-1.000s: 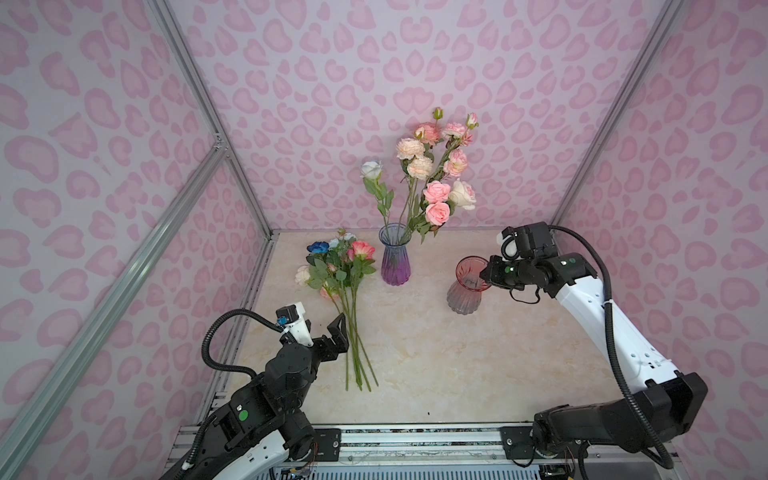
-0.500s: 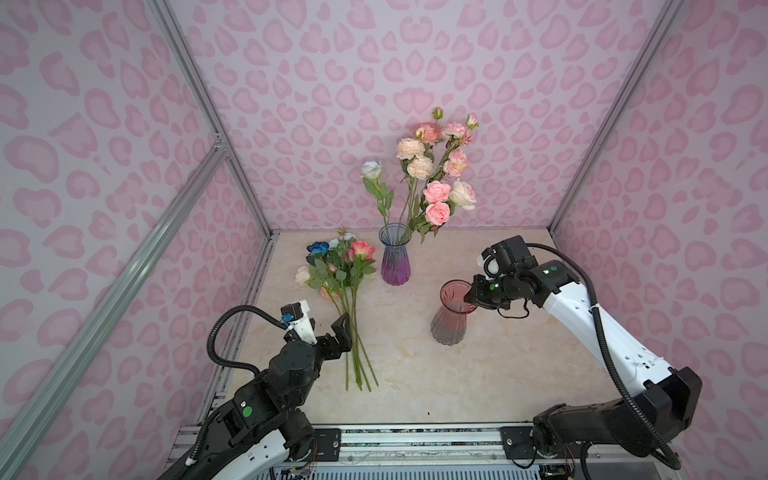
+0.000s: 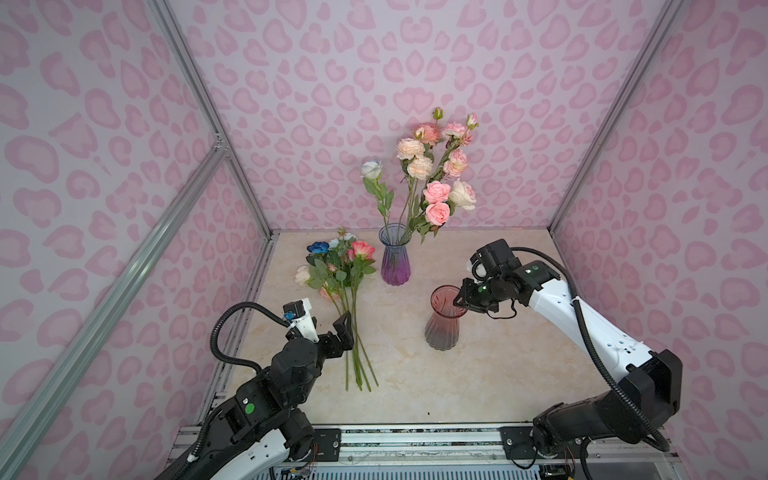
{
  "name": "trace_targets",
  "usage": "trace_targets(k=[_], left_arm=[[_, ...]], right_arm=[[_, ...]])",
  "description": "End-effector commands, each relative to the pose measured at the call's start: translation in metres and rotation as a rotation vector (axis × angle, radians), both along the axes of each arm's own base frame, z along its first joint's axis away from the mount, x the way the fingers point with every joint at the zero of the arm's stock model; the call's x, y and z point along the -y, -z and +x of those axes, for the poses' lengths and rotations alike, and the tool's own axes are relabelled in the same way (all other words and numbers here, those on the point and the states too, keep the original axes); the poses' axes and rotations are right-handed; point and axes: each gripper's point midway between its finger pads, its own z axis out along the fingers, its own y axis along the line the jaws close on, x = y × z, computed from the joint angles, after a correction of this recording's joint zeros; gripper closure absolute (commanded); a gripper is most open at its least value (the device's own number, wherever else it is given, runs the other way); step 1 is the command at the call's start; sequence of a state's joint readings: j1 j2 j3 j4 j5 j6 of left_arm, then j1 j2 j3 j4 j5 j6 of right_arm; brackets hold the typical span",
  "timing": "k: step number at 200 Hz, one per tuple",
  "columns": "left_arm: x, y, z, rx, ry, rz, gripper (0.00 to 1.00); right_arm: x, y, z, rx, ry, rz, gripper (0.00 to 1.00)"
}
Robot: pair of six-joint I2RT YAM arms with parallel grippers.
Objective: Arrange the flowers into the vase
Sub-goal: 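Grasp the pink-grey vase rim and drag it nearer the robot with the right gripper, then release the pink-grey vase with the right gripper while the left gripper reaches the rose stems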
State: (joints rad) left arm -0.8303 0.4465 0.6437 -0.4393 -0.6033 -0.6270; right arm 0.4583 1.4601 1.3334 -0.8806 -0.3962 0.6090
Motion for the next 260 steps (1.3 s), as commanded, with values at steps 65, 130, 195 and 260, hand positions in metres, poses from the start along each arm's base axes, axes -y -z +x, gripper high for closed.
trace_targets(k=[65,130,195,260], left_arm=[[0.002,-0.016,0.008,0.022,-0.023,0.038,0.02],[0.022,0.006,0.050,-0.130,-0.053,0.074,0.20],[0.022,0.100,0.135,-0.526,-0.044,0.395,0.52],[0.030,0.166,0.175,-0.711,0.031,0.512,0.54]], right_arm=[[0.010,-0.037,0.009,0.130,-0.020,-0.007,0.54],[0.060,-0.064,0.002,0.316,0.075,-0.037,0.50],[0.068,-0.071,-0.005,0.561,0.098,0.044,0.54],[0.101,-0.070,-0.016,0.813,0.281,0.075,0.36]])
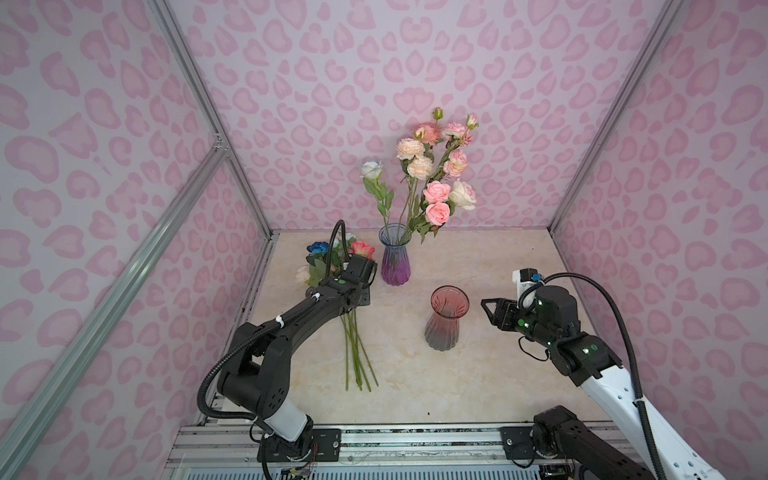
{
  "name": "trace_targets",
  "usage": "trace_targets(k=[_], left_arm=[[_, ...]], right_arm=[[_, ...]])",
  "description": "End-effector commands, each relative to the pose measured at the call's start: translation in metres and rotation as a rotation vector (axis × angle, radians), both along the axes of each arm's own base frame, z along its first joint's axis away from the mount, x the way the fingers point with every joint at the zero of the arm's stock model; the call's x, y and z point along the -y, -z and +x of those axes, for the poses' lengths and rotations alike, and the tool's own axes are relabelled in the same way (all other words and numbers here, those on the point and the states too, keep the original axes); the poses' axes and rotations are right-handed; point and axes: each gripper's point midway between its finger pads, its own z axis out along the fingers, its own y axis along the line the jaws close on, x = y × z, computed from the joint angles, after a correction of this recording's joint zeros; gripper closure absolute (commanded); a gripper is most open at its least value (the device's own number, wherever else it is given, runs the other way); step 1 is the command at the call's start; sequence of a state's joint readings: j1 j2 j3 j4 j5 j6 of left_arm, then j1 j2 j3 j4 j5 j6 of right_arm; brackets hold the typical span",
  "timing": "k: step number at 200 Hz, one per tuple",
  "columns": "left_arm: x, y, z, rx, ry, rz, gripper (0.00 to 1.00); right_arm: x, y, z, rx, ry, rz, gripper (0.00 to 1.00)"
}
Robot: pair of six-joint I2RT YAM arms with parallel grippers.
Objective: Arrange the flowers into the vase
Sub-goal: 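Release the pink-grey vase with the right gripper while the left gripper reaches the rose stems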
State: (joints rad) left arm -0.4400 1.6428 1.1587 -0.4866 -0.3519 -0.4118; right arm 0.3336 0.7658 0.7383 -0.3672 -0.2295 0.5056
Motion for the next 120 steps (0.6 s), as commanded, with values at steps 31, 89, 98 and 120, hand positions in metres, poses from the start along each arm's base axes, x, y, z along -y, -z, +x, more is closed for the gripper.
trace_targets(k=[31,89,98,120], left_arm=[[0.005,0.039,0.014,-0.132,0.077,0.026,0.57],[-0.001,0.055,0.027,-0.164,0.064,0.022,0.63],[-0.001,0.059,0.029,-0.169,0.060,0.018,0.66],[-0.004,0.064,0.034,-0.175,0.047,0.042,0.73]], right_arm=[[0.017,-0.020,0.005,0.147,0.106,0.035,0.35],[0.011,-0.016,0.012,0.122,0.084,0.033,0.36],[0.010,-0.014,0.012,0.119,0.086,0.035,0.37],[0.010,-0.012,0.014,0.113,0.087,0.039,0.37]])
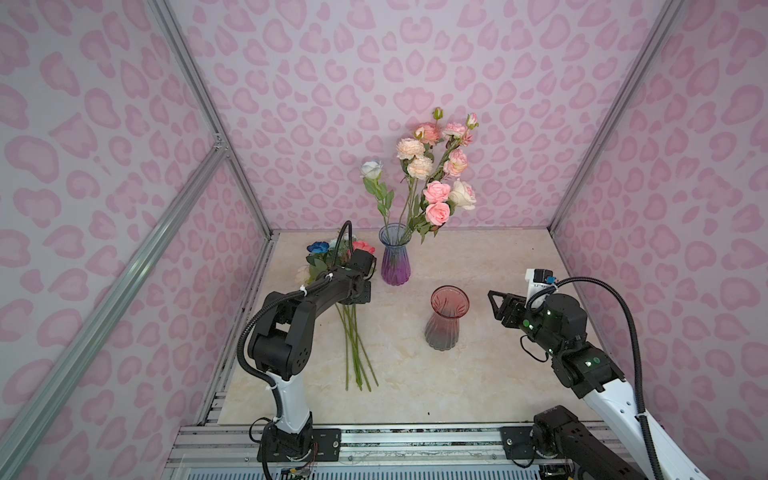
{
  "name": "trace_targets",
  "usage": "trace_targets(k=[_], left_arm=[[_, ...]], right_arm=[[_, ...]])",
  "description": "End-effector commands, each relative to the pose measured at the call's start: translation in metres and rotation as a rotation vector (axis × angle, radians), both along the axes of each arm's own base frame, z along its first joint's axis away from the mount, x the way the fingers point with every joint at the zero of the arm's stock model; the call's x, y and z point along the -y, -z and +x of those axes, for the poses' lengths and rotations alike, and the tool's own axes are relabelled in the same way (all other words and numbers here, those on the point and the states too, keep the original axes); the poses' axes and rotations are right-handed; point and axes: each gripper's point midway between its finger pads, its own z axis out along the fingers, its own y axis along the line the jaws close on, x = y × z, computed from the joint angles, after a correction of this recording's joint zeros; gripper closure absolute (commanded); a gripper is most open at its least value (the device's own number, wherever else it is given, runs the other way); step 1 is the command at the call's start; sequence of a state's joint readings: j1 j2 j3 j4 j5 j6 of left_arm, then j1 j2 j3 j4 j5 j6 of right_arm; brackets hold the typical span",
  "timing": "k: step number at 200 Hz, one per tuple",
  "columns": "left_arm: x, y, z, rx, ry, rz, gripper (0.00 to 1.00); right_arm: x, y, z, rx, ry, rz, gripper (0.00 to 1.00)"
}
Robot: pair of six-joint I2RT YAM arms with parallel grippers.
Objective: Arrange the flowers into the vase
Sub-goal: 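Release the pink-grey vase with the right gripper while the left gripper reaches the rose stems, then close the left gripper on a pink rose stem and lift it from the bunch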
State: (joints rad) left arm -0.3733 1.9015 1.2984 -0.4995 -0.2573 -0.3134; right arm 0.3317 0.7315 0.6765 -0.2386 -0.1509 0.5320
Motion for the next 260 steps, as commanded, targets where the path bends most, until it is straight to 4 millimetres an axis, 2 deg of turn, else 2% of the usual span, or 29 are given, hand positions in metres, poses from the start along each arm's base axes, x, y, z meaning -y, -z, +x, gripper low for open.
trace_targets(k=[1,29,59,101,120,145,165,181,195,220,232,260], left_arm=[[-0.004,0.004,0.003,-0.007,-0.010,0.022,0.73],[-0.013,0.003,0.001,0.012,-0.033,0.040,0.73],[-0.012,-0.002,0.002,0.024,-0.040,0.012,0.83],[-0.002,-0.022,0.001,0.051,-0.030,-0.059,0.85],[-0.001,-0.033,0.001,0.071,-0.031,-0.076,0.92],[-0.001,-0.045,0.001,0.102,-0.026,-0.086,0.93],[0.002,-0.037,0.000,0.073,-0.011,-0.081,0.80],[0.004,-0.022,0.000,0.034,-0.003,-0.082,0.77],[0.004,-0.009,-0.001,0.008,-0.005,-0.070,0.77],[-0.003,0.002,0.000,0.002,-0.025,-0.037,0.80],[-0.005,0.005,0.001,0.002,-0.036,-0.024,0.85],[-0.006,0.007,0.000,0.004,-0.040,-0.020,0.91]], right_arm=[[-0.001,-0.003,0.003,0.017,0.002,0.013,0.37],[-0.001,-0.001,0.002,0.013,0.003,0.017,0.38],[0.001,0.004,0.001,0.007,0.012,0.015,0.38],[-0.002,0.007,0.001,-0.002,0.002,0.028,0.38],[-0.003,0.007,0.001,-0.004,-0.003,0.039,0.38],[-0.003,0.006,0.000,-0.003,-0.005,0.041,0.38],[-0.005,0.004,-0.001,-0.001,-0.012,0.049,0.38],[-0.005,0.004,-0.001,-0.004,-0.014,0.046,0.38],[-0.003,0.004,-0.002,-0.001,-0.007,0.044,0.38],[-0.003,0.004,-0.003,-0.002,-0.012,0.039,0.38],[-0.002,0.005,-0.003,-0.003,-0.005,0.031,0.38],[-0.003,0.005,-0.001,-0.002,-0.004,0.042,0.38]])
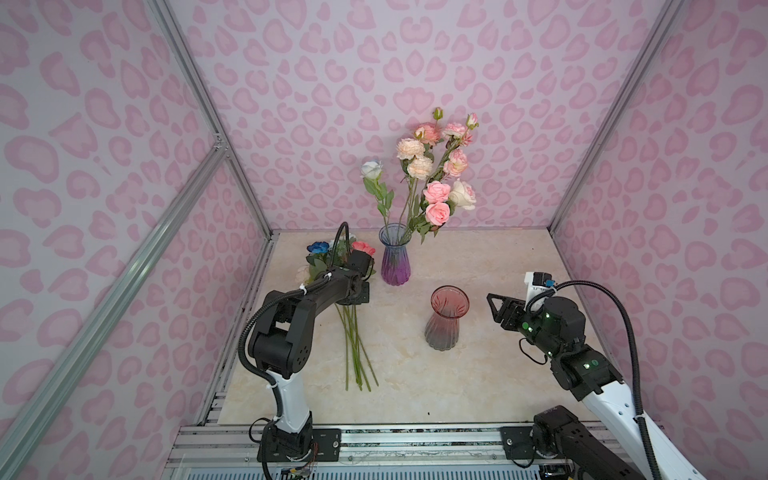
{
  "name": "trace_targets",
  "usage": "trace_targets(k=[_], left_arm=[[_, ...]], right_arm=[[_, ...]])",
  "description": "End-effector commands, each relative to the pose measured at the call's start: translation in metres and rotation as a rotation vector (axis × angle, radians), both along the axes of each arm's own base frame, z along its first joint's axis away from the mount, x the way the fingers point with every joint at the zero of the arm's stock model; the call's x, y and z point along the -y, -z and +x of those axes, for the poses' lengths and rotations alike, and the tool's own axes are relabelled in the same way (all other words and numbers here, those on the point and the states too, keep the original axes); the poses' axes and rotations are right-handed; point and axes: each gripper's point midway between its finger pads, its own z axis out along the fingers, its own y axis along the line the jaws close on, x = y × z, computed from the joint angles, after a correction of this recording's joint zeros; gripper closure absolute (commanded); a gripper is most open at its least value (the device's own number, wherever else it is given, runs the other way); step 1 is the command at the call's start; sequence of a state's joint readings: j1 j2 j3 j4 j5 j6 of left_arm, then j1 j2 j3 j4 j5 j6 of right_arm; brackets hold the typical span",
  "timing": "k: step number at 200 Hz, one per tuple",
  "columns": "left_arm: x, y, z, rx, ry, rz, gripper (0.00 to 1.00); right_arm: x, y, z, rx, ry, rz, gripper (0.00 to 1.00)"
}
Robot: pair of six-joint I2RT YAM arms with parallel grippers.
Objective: Arrange the flowers into the vase
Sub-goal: 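Close the left gripper on a pink rose stem and lift it from the bunch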
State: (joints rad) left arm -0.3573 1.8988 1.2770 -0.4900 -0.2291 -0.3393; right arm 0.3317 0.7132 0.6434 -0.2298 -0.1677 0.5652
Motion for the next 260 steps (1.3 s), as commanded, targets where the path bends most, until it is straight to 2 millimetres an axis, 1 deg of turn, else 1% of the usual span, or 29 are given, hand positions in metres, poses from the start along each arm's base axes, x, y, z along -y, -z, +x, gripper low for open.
trace_targets(k=[1,27,37,50,59,77,87,110,133,157,184,197,205,212,238,249,260], left_arm=[[-0.003,0.001,0.004,0.019,-0.011,0.013,0.91],[-0.004,0.000,0.003,0.019,-0.005,0.022,0.96],[-0.003,-0.001,0.002,0.018,-0.002,0.015,0.96],[-0.001,-0.007,0.001,0.030,-0.002,-0.005,0.97],[0.001,-0.014,0.002,0.043,-0.002,-0.022,0.96],[0.006,-0.034,0.003,0.082,0.001,-0.064,0.97],[0.009,-0.047,0.004,0.103,0.004,-0.087,0.94],[0.010,-0.071,0.002,0.152,0.009,-0.118,0.92],[0.007,-0.086,-0.003,0.181,0.003,-0.120,0.94],[0.004,-0.099,-0.008,0.212,0.000,-0.131,0.92],[0.003,-0.109,-0.019,0.224,0.001,-0.155,0.92],[0.003,-0.108,-0.027,0.227,-0.005,-0.180,0.91],[0.004,-0.103,-0.032,0.218,-0.008,-0.198,0.89],[0.004,-0.098,-0.037,0.205,-0.010,-0.203,0.87],[0.000,-0.064,-0.052,0.131,-0.028,-0.194,0.84],[-0.003,-0.054,-0.054,0.115,-0.035,-0.180,0.80],[-0.007,-0.050,-0.055,0.107,-0.046,-0.157,0.78]], right_arm=[[-0.001,-0.004,0.003,0.019,0.001,0.011,0.38],[-0.002,-0.001,0.004,0.010,0.000,0.008,0.38],[-0.002,-0.001,0.004,0.011,-0.001,0.012,0.38],[-0.003,-0.002,0.004,0.013,-0.004,0.013,0.38],[-0.003,-0.002,0.004,0.013,-0.004,0.010,0.38],[-0.003,-0.002,0.004,0.011,-0.003,0.015,0.38],[-0.004,-0.003,0.004,0.013,-0.008,0.023,0.38],[-0.005,-0.004,0.004,0.014,-0.010,0.030,0.38],[-0.005,-0.007,0.003,0.019,-0.013,0.043,0.38],[-0.007,-0.010,0.003,0.021,-0.019,0.043,0.38],[-0.010,-0.012,0.003,0.019,-0.033,0.061,0.38],[-0.011,-0.014,0.002,0.020,-0.042,0.056,0.38],[-0.010,-0.015,0.001,0.024,-0.038,0.049,0.38],[-0.009,-0.016,0.001,0.026,-0.033,0.049,0.38],[-0.010,-0.018,0.001,0.029,-0.038,0.049,0.38],[-0.011,-0.018,0.001,0.029,-0.038,0.047,0.38],[-0.010,-0.017,0.000,0.026,-0.036,0.046,0.38]])
